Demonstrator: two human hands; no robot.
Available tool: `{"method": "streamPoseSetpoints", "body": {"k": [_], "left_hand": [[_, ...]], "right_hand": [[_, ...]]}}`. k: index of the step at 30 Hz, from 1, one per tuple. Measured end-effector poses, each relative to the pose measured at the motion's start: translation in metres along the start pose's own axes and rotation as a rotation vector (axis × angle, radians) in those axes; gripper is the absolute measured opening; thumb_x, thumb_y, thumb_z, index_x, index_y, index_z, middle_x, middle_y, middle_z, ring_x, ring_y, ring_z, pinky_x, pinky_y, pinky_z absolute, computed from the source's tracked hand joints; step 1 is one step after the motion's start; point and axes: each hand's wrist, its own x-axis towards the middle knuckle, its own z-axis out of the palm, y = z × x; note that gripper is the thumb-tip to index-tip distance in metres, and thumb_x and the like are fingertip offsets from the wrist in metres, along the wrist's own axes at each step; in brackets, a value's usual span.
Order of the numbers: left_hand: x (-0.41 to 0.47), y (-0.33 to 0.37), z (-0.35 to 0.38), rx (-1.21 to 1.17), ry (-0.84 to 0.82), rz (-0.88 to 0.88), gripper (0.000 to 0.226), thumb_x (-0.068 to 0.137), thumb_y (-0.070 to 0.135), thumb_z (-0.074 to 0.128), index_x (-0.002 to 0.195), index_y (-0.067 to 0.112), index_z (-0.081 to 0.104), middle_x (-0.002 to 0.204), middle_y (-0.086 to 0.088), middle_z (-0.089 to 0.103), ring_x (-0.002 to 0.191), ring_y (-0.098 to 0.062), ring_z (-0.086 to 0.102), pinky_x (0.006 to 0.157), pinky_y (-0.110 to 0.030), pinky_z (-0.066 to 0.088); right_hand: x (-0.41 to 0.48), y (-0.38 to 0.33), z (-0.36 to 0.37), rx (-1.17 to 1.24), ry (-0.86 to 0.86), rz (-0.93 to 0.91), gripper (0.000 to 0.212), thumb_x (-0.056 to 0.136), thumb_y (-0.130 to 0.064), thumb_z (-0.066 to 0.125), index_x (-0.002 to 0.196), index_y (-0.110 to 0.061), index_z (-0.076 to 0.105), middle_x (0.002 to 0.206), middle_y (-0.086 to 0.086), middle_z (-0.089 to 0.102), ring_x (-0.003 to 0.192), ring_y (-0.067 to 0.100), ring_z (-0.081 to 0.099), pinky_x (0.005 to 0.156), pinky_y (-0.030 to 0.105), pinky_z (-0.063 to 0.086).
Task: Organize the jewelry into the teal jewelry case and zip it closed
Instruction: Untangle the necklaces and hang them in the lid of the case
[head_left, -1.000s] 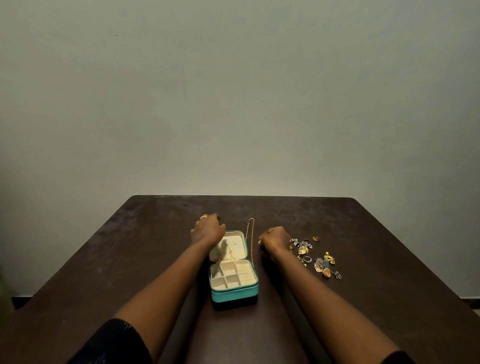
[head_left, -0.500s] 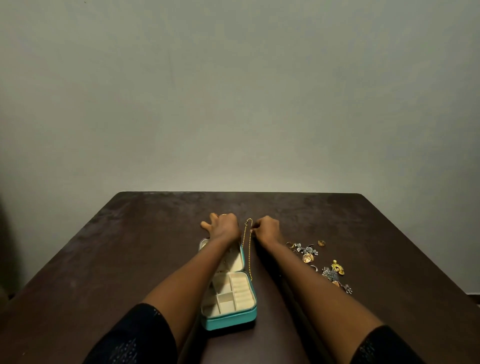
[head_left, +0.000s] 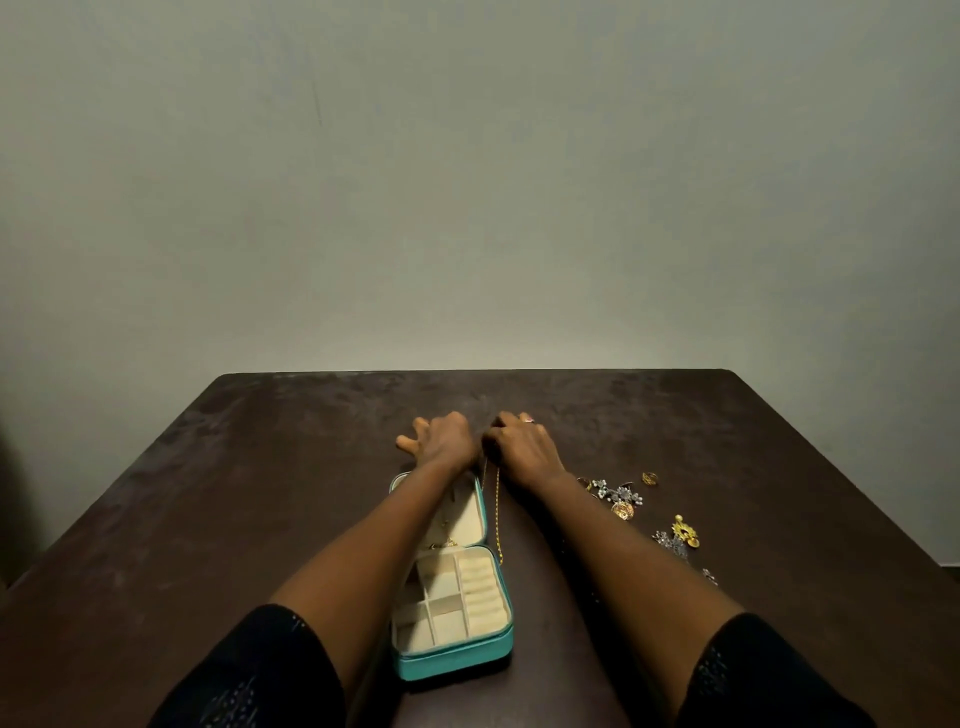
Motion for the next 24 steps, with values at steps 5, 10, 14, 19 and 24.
{"method": "streamPoseSetpoints", "body": {"k": [5,10,14,19,24], "left_hand": [[-0.003,0.002,0.005,0.022,-0.026,0.045,0.026,0.086,0.03,0.057,0.106,0.014,0.064,0.122,-0.012,0.058,0.125,-0.03,0.034,0.096,-0.047,0.025],[-0.01,0.008,0.002,-0.113,-0.061,0.114,0.032,0.087,0.039,0.058,0.098,0.011,0.068,0.112,-0.011,0.065,0.115,-0.026,0.053,0.096,-0.042,0.032],[-0.019,0.014,-0.005,-0.574,-0.184,0.251,0.023,0.091,0.025,0.06,0.087,0.005,0.07,0.083,-0.011,0.072,0.076,-0.017,0.064,0.079,-0.027,0.049],[-0.046,0.028,-0.019,-1.142,-0.328,0.246,0.023,0.098,0.006,0.042,0.082,0.006,0.059,0.056,-0.001,0.055,0.038,0.0,0.049,0.044,-0.009,0.039],[-0.063,0.036,-0.029,-1.399,-0.485,0.165,0.027,0.1,0.023,0.039,0.084,0.013,0.058,0.06,0.003,0.045,0.053,-0.007,0.041,0.058,-0.02,0.04]], "right_hand": [[-0.005,0.0,0.0,-0.041,-0.082,0.003,0.025,0.096,-0.024,0.04,0.117,-0.019,0.052,0.125,0.004,0.049,0.121,0.03,0.04,0.087,0.039,0.034],[-0.009,0.007,-0.021,0.383,-0.032,0.149,0.012,0.087,-0.009,0.048,0.088,-0.021,0.05,0.102,0.007,0.062,0.102,0.024,0.053,0.079,0.034,0.032],[-0.012,0.017,-0.047,0.686,0.063,0.225,0.023,0.087,0.002,0.045,0.073,-0.016,0.042,0.078,0.004,0.054,0.077,0.017,0.047,0.06,0.027,0.029],[-0.023,0.022,-0.077,1.235,0.129,0.34,0.027,0.094,0.005,0.04,0.078,-0.015,0.049,0.072,0.003,0.054,0.067,0.013,0.053,0.064,0.023,0.045],[-0.038,0.018,-0.112,1.498,0.185,0.393,0.023,0.091,0.005,0.041,0.081,-0.012,0.052,0.066,0.006,0.052,0.052,0.011,0.053,0.055,0.023,0.046]]}}
